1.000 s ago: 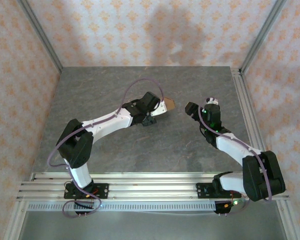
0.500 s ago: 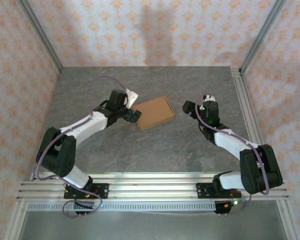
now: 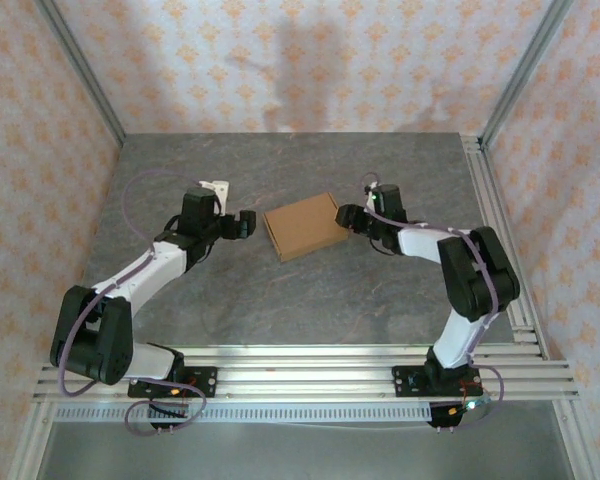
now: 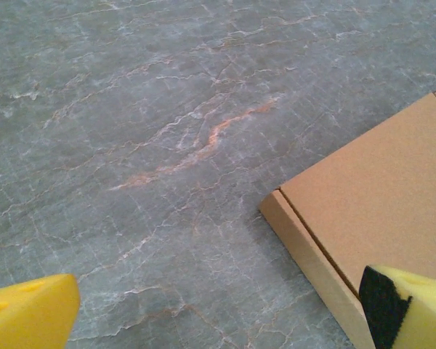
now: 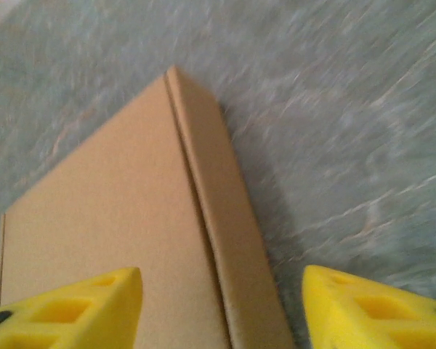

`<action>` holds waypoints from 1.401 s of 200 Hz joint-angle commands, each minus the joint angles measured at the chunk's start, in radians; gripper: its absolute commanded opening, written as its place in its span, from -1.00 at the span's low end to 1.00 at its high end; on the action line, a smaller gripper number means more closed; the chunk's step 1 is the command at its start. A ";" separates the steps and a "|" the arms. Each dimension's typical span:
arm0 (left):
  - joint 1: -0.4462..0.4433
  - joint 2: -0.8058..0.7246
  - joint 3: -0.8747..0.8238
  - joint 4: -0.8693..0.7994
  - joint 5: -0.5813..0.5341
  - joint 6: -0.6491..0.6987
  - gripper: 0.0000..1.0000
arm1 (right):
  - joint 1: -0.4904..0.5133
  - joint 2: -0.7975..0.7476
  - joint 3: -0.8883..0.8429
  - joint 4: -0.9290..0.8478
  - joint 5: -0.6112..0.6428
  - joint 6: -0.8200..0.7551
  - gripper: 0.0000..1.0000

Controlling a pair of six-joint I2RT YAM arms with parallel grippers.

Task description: Fold the paper box

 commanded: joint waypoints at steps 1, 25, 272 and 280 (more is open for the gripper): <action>0.039 -0.025 -0.025 0.035 0.002 -0.058 1.00 | 0.026 -0.009 0.010 0.003 -0.062 0.013 0.08; 0.075 -0.025 -0.033 0.041 -0.008 -0.072 1.00 | 0.062 -0.053 -0.055 0.043 -0.070 0.048 0.00; 0.164 0.108 -0.312 0.634 -0.261 0.140 1.00 | -0.309 -0.231 -0.524 0.653 0.507 -0.414 0.99; 0.168 0.108 -0.313 0.637 -0.260 0.136 1.00 | -0.310 -0.235 -0.517 0.640 0.515 -0.407 0.99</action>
